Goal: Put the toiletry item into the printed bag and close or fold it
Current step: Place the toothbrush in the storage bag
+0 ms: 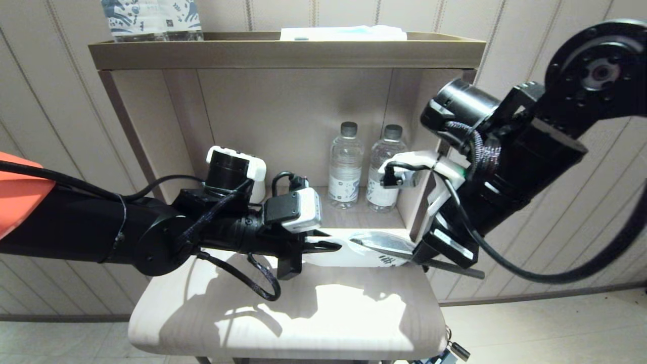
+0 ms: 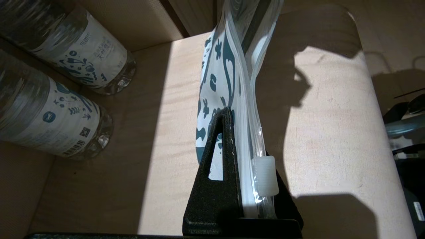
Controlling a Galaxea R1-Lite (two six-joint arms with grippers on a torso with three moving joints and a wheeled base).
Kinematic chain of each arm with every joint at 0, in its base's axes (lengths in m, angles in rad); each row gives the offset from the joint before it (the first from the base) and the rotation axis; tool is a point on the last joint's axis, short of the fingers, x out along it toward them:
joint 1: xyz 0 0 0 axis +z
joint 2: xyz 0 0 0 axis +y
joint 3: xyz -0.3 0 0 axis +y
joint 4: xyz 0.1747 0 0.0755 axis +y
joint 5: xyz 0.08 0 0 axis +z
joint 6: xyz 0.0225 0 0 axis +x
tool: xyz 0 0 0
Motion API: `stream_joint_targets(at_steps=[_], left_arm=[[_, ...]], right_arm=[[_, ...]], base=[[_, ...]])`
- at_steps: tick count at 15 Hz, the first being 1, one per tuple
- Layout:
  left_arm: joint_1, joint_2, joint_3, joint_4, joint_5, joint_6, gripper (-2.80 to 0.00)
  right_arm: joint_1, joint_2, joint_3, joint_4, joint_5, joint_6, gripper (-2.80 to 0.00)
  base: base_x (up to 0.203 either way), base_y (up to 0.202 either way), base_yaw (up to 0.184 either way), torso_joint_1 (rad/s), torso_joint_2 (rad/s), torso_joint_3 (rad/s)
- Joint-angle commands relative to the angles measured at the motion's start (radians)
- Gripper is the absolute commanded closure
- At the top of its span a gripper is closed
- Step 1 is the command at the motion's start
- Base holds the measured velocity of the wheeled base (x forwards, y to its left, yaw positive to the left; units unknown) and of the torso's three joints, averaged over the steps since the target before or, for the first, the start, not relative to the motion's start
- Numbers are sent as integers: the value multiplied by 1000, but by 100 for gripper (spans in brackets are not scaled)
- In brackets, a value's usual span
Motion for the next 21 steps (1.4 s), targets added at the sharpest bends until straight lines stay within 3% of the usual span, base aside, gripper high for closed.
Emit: stream_joint_targets(at_steps=[1,11,16,21], left_arm=[[0,-2,6,-2,-7,5,0],[0,-5,33,-3,-13,25,0],[2,-13,39,-2,-21,26,0],[22,-36,32,5,-31,-16,0]], right_arm=[[11,48,-11,7,-6,-7,0],[39,68,-11,-158,-6,-39,0],[44,71,-9,-168,-6,-38,0],[32,66,-9,-181,-1,-18,0]], base=[[0,0,0,0,0,0],[0,0,0,0,0,0],[0,0,0,0,0,0],[0,0,0,0,0,0]])
